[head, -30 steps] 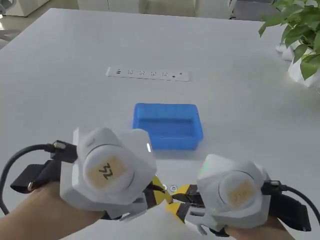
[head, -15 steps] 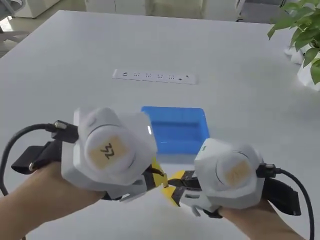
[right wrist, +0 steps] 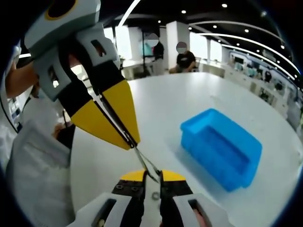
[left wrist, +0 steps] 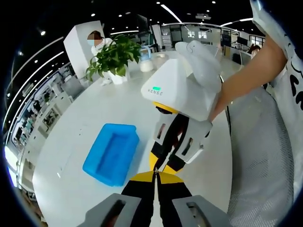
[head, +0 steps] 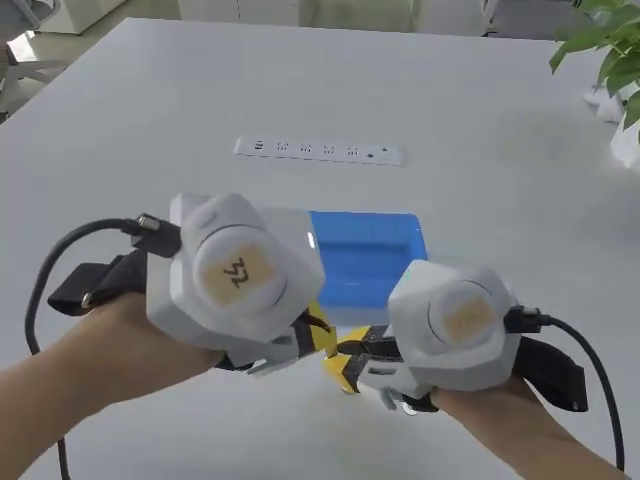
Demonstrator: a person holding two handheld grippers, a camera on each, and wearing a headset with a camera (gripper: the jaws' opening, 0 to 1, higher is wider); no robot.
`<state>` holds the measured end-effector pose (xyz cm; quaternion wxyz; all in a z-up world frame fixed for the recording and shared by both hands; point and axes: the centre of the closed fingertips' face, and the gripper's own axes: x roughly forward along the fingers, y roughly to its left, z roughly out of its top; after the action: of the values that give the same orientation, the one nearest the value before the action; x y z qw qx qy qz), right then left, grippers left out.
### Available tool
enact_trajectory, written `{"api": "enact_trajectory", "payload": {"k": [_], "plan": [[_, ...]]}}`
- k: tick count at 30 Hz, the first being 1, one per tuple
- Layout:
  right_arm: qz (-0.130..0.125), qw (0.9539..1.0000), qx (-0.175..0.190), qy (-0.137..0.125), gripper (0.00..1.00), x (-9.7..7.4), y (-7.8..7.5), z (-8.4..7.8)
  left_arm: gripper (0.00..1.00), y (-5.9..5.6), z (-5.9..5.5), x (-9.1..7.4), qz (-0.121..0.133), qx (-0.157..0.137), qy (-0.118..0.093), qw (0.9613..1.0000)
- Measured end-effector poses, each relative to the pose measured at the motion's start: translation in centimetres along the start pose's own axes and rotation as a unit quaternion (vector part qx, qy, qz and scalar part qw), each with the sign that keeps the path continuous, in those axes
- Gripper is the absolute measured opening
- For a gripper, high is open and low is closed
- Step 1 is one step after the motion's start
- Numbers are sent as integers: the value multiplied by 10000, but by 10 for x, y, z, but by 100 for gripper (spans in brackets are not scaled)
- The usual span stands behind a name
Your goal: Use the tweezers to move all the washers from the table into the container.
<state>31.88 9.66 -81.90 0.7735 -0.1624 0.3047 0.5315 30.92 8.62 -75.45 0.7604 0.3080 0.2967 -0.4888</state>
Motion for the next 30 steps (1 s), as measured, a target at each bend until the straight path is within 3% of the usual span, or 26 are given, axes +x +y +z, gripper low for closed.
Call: {"api": "enact_trajectory", "payload": {"k": [10,18,22,25,30], "plan": [[32,9999,-49,118,8,4,-3,-3,0,3,-2,5,-97,-30,43,9999],[96,9975,-700,89,9,-1,1,16,0,1,1,7,-212,90,62,9997],[132,9952,-948,202,5,3,2,13,0,2,2,9,-197,114,65,9997],[151,9939,-1070,202,4,3,3,12,0,3,1,9,-130,7,84,9999],[158,9917,-1262,186,3,3,4,12,0,3,-2,9,189,-319,18,9993]]}}
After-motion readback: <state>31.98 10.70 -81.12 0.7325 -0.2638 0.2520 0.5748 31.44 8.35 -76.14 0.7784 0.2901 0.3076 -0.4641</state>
